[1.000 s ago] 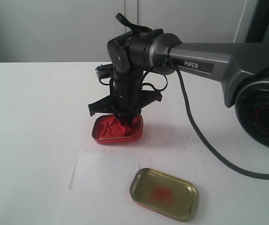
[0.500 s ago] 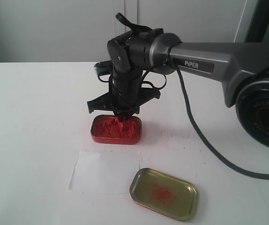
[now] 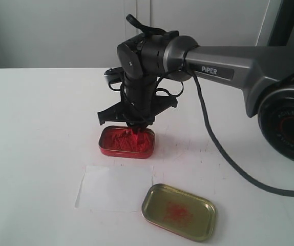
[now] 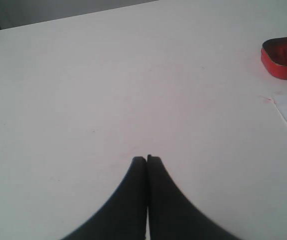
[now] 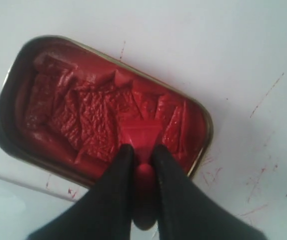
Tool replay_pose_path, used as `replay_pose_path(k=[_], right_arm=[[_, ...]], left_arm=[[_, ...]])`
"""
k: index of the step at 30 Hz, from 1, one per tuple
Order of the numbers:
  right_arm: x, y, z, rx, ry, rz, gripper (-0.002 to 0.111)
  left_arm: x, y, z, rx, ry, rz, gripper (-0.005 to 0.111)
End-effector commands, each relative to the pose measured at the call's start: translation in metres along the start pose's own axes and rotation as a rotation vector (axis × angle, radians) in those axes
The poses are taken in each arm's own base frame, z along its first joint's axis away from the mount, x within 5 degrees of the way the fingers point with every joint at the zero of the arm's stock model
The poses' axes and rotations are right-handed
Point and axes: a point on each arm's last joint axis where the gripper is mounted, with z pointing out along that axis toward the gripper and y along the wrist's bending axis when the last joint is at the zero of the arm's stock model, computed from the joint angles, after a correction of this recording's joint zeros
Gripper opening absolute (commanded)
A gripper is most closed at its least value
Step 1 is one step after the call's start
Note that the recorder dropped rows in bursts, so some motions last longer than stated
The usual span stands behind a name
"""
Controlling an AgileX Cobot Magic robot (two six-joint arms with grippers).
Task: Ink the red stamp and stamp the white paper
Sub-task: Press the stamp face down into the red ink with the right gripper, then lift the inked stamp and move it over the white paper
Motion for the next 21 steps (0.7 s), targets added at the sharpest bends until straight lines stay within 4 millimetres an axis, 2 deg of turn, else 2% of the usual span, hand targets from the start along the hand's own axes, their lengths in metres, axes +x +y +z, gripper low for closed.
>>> replay_pose_path(k=[1,9,18,21], right_arm=[[0.002,0.000,-0.010,0.014,0.009,-0.032,0.000],[0.007,0.017,-0.032,-0.035,-0.002,-0.072,0.000],[0.022,0.030,-0.056,-0.075,0.069,-0.150,0.000],[0.028,0.044,-0.061,-0.086,0.070,-0.183,0.000]], left_arm=[[0.001,0.000,0.000,-0.002,-0.003,-0.001,0.000],[0.001,0.000,0.000,-0.002,-0.003,-0.001,0.000],[0.001,0.000,0.000,-0.002,-0.003,-0.001,0.000],[0.001,0.000,0.000,-0.002,-0.003,-0.001,0.000]])
